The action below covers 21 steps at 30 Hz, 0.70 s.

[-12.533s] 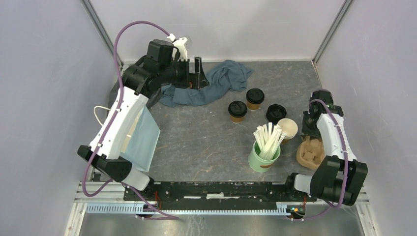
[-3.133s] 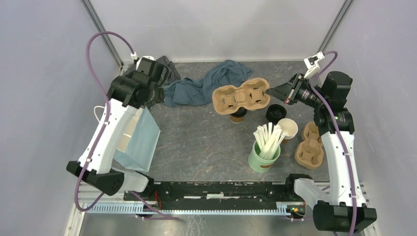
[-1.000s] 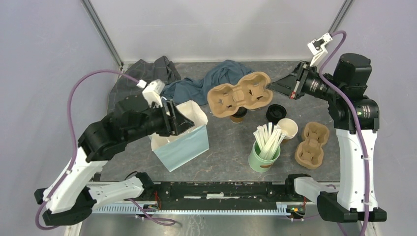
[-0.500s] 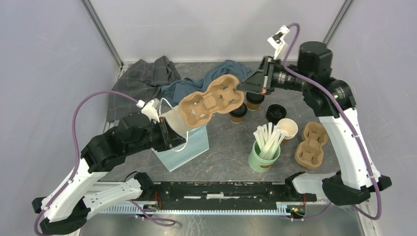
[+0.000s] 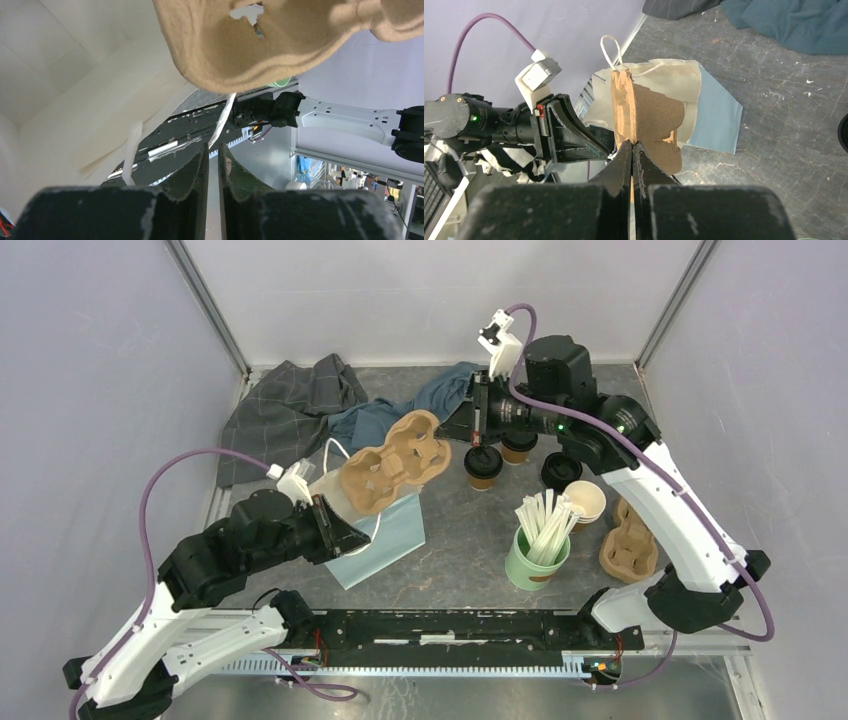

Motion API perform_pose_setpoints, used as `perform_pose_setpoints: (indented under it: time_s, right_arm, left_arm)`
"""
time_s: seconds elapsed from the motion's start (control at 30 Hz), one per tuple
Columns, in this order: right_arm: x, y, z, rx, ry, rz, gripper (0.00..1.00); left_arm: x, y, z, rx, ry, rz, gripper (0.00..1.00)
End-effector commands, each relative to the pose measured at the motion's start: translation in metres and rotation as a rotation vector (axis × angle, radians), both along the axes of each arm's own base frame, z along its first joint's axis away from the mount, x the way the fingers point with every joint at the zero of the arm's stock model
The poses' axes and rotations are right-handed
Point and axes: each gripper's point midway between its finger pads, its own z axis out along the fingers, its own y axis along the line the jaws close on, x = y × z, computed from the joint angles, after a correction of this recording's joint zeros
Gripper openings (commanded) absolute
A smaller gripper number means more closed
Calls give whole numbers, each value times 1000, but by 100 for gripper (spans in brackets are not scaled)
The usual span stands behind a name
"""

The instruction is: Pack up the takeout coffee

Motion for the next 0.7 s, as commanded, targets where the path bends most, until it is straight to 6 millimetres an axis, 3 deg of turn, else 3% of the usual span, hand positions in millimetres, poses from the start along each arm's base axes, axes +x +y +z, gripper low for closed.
perform_pose_setpoints:
  time_s: [0.0, 0.4, 0.67]
  right_arm:
    - [10, 8, 9, -22, -78, -62, 0]
    - [4, 52, -29, -173, -106, -31, 0]
    - [1, 34, -15, -160, -138, -78, 0]
  left_arm:
    - [0, -2, 5, -62, 17, 32, 18]
    - [0, -8, 3, -60, 26, 11, 18]
    - [5, -13, 15, -68, 12, 8, 20]
